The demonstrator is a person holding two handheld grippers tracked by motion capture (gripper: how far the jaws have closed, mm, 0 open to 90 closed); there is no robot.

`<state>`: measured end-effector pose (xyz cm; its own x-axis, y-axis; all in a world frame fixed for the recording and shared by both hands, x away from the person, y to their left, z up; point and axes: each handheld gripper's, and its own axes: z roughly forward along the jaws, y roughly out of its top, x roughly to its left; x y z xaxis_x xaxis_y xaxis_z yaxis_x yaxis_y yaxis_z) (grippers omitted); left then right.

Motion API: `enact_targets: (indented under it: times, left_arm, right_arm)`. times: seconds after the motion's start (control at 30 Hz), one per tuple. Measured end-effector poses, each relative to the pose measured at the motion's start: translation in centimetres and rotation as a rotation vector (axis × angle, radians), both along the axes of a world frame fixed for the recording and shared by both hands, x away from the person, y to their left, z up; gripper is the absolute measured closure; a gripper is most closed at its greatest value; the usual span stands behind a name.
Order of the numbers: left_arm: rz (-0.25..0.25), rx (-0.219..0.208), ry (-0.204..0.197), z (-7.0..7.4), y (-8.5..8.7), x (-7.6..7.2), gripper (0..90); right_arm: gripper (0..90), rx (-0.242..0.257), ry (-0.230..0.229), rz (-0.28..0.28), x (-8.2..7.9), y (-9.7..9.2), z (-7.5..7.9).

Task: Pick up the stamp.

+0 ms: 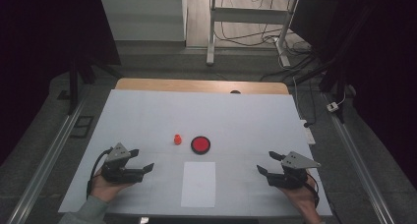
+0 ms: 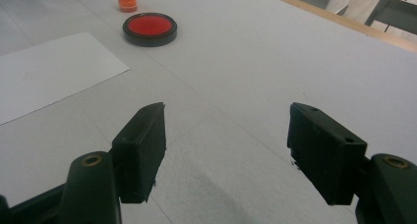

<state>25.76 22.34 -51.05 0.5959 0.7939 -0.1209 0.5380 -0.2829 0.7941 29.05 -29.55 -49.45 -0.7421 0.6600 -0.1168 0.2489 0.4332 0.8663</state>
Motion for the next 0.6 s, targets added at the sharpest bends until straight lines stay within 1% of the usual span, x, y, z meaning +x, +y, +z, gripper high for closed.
enact_targets:
  times: [0.1, 0.3, 0.43, 0.6]
  left_arm:
    - [-0.001, -0.003, -0.001, 0.1, -0.1, 0.1, 20.7]
    - [-0.017, -0.019, -0.005, 0.9, -0.8, 1.0, 21.7]
    - [-0.024, -0.017, -0.022, 1.2, -1.2, 1.5, 22.0]
    - [-0.035, -0.018, -0.023, 1.6, -1.8, 2.1, 22.3]
  right_arm:
    - [30.5, 0.002, 0.0, -0.001, 0.0, 0.0, 0.0]
    - [31.1, -0.001, 0.002, -0.002, -0.1, 0.1, 0.0]
    - [31.7, 0.005, 0.0, 0.003, -0.1, 0.2, 0.0]
    - [32.1, 0.008, -0.004, 0.005, -0.1, 0.3, 0.1]
